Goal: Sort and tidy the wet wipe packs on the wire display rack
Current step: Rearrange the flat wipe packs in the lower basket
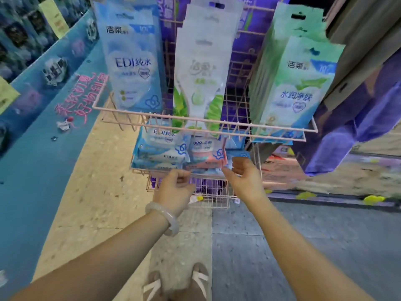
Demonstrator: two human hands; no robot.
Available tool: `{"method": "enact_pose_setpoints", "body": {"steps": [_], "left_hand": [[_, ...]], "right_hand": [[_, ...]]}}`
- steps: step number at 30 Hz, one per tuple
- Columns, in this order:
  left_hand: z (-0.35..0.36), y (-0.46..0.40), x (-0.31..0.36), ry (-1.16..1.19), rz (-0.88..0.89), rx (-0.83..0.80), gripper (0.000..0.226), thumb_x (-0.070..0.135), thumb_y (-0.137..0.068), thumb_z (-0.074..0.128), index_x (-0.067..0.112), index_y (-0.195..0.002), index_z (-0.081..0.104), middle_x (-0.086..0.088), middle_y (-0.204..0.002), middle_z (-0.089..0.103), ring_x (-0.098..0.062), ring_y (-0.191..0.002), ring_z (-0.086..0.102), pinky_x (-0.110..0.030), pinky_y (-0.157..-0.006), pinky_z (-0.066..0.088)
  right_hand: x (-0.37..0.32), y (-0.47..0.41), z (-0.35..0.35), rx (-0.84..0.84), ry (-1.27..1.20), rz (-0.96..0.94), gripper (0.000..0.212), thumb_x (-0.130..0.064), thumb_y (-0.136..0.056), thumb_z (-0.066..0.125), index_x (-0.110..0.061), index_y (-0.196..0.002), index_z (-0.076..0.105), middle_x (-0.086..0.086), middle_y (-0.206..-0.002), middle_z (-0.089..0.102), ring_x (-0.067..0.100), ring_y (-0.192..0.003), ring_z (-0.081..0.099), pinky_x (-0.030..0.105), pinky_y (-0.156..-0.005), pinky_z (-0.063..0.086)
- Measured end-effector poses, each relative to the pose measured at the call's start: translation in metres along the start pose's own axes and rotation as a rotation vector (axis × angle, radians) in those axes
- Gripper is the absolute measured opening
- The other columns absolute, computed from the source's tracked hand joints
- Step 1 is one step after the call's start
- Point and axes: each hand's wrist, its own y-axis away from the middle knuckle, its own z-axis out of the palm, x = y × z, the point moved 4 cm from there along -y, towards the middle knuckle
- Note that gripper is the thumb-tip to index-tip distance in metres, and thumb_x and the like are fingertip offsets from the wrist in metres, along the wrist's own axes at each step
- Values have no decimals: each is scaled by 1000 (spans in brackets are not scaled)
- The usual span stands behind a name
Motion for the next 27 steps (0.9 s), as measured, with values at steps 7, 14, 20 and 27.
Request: {"method": "enact_pose_setpoints", "body": {"steps": [7, 14, 20, 27], "left_hand": [[6, -7, -14, 55, -72, 4, 20, 3, -79, 65, 18, -89, 56, 7, -83, 57, -9, -78, 55, -22, -73, 43], [11, -10, -14, 82, -119, 10, 28, 2, -78, 64, 27, -79, 52, 1, -90, 60, -21, -90, 58, -36, -87, 47], [50, -8, 11, 237, -108, -118, 29, -10, -81, 56, 11, -100, 55, -10, -93, 60, -11, -78, 61, -21, -71, 46], [70, -22, 33, 992, -535, -79, 29, -6, -84, 31, 5, -67, 50, -9, -72, 55, -19, -71, 52, -28, -70, 41]], "right_hand": [[-12, -37, 24, -32, -156, 221, 13, -28, -83, 63, -18, -85, 55, 5, -87, 55, 21, -82, 52, 22, -69, 47], [-20, -37, 28, -8, -172, 158, 19, -16, -86, 59, -5, -101, 60, 12, -97, 65, 26, -87, 60, 38, -84, 50], [-4, -28, 6, -372, -358, 208, 16, -11, -91, 49, -17, -99, 61, 7, -102, 65, 14, -88, 60, 26, -73, 47], [3, -27, -2, -350, -405, 181, 36, 9, -85, 43, -9, -113, 58, 9, -114, 63, 17, -100, 60, 30, -84, 49]]}}
